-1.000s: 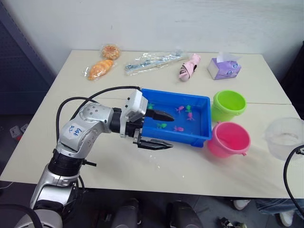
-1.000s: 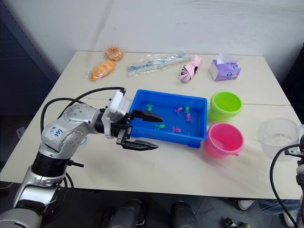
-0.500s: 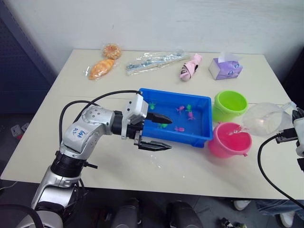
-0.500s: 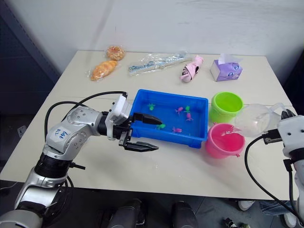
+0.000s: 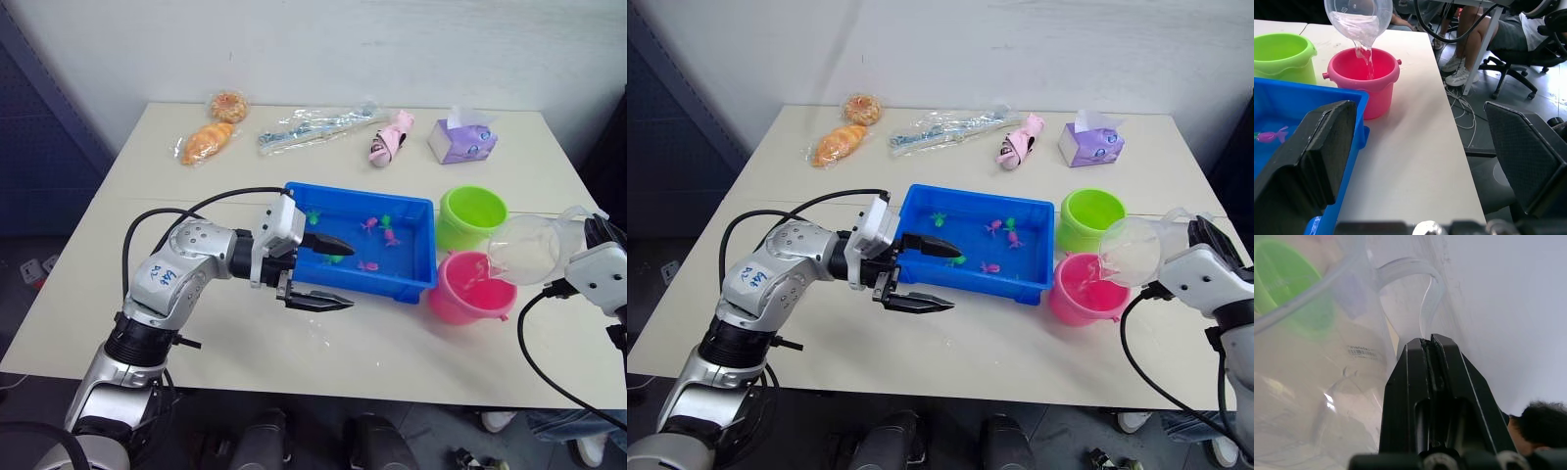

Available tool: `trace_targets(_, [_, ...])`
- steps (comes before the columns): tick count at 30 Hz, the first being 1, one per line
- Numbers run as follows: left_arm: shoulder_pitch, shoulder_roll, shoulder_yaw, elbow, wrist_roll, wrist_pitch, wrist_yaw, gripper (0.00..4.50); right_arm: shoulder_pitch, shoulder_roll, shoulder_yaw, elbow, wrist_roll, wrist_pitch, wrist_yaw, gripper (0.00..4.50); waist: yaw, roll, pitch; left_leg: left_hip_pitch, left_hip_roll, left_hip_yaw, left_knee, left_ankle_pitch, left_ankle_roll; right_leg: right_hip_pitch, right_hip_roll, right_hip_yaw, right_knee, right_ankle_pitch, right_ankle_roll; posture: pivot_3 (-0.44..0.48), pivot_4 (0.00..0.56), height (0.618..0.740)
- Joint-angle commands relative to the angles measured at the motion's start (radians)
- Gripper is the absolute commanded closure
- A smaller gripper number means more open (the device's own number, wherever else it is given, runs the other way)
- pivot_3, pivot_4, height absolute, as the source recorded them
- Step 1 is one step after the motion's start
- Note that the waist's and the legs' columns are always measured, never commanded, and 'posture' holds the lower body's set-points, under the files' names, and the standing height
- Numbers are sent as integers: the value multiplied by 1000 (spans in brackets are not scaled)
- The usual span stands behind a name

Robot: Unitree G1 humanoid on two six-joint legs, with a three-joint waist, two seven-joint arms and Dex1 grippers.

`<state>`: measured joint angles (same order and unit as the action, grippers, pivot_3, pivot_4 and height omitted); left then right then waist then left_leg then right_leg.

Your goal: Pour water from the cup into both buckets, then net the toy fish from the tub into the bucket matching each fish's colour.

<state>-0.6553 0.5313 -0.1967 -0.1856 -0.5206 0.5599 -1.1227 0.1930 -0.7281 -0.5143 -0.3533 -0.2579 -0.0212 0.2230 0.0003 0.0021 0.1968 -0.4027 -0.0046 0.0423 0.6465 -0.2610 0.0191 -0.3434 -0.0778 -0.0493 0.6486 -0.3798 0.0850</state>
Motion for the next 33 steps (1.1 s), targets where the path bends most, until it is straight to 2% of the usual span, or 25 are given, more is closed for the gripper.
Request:
trace_targets(1, [1,5,18,-21,3,-16,2,0,-25,42,-53,-9,77,26,0,4409,0,0,0,0,0,0,0,0,0,0,0,0,0,0,0,0,150,739])
trace_targets(6, [-4,-4,25,-4,3,-13,13,0,-79,115,-119,-5,223,142,11,4409,-1,0,0,0,0,0,0,0,0,0,0,0,1,0,0,0,150,739])
trace_targets(12, [-22,-37,57,32,-7,1,62,0,-173,122,-156,16,341,271,8,4409,-3,0,0,0,0,0,0,0,0,0,0,0,2,0,0,0,150,739])
trace_targets(16, [-50,-60,76,61,-9,13,87,0,-287,96,-136,65,371,359,-9,4409,-3,0,0,0,0,0,1,0,0,-1,0,0,3,0,0,0,150,739])
trace_targets(22, [-90,-87,85,114,26,-6,138,0,-476,4,-7,265,291,346,-23,4409,-3,0,0,0,0,0,1,1,0,-2,-1,0,4,0,0,0,150,739])
trace_targets(33, [-82,-84,97,101,34,-10,168,0,-867,-158,347,875,32,-20,-52,4409,-6,0,0,-3,0,4,0,1,1,-7,-1,2,6,0,0,0,150,739])
